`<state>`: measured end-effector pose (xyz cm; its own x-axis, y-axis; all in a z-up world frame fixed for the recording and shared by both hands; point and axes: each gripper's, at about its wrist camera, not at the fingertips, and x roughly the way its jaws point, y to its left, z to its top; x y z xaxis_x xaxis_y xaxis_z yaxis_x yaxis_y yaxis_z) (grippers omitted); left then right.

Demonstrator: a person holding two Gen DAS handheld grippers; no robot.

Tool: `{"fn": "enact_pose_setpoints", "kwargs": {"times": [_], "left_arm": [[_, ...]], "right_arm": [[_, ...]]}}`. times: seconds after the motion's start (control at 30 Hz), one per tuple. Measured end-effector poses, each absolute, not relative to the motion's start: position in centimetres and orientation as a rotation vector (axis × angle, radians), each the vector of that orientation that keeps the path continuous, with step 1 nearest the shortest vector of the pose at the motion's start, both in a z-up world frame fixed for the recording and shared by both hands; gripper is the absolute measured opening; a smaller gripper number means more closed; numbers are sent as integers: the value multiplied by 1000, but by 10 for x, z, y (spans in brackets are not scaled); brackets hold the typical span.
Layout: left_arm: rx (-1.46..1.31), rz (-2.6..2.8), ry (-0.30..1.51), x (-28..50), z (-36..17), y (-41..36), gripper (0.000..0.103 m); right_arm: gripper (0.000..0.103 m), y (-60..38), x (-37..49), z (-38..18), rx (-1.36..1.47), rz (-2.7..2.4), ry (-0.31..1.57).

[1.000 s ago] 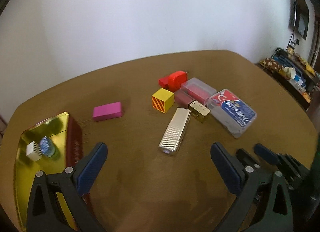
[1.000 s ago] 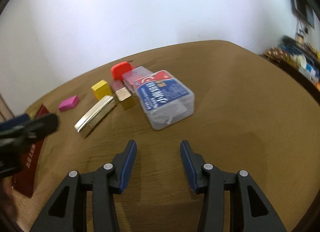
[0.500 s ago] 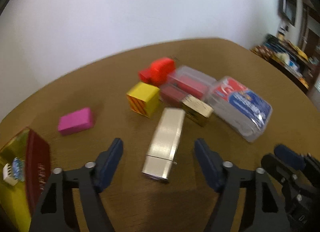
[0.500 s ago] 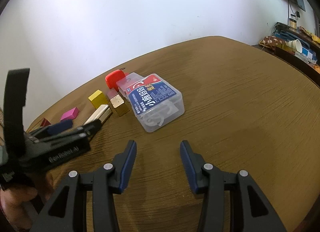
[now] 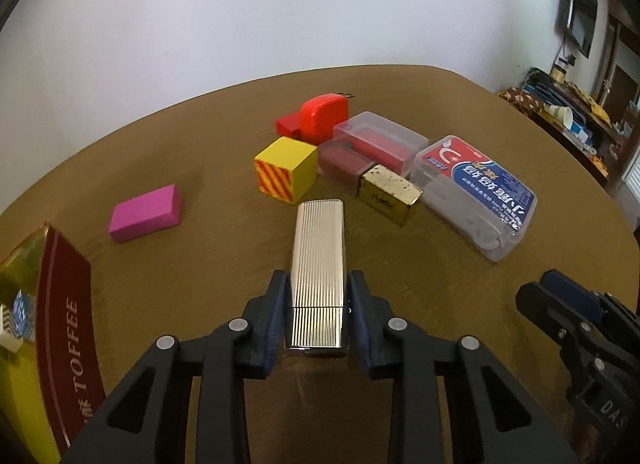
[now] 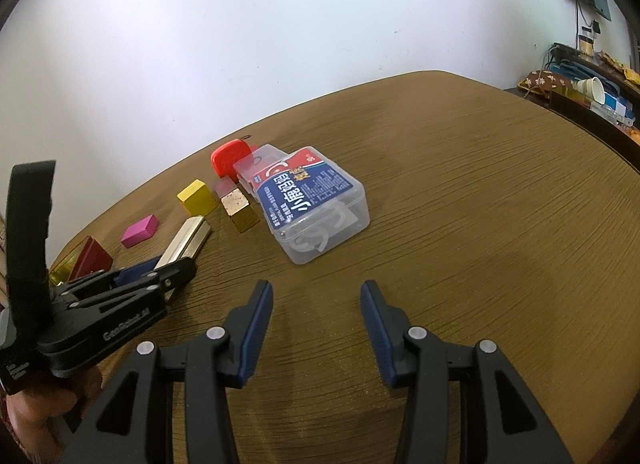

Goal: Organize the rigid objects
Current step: 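Carry the silver bar into the tray while the right gripper grasps the clear floss box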

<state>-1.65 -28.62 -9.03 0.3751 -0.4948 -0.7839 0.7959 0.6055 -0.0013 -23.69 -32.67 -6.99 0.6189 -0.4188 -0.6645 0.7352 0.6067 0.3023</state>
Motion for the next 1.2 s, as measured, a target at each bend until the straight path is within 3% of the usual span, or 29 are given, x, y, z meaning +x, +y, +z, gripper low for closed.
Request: {"fn": "enact_pose_setpoints", "kwargs": {"times": [0.2,0.37,0.4,0.6,0.87,0.97,1.2], "left_arm": [[355,-825,859,-9,-90,-270,27],[368,-815,854,-11,-91,-274,27],[373,-813,852,-11,-91,-274,27],[380,-809,849,-11,-91,-277,27],[377,-809,851,-11,-92,-277,27],[377,-810,851,-11,-92,-276,27],[358,-822,812,-15,-87,-272,27]], "right_arm": [[50,-330,-235,-59,549,-725,609],[79,-351,-229,-30,474,-738,578],[80,-356,-225,-28,473,-727,585],[80,-378,-180,-40,462,-682,734],[80,-383,-159,-65,429,-694,790],[71,-386,-163,-65,453,-689,766],[69,-389,-171,-66,486,-701,750]]}}
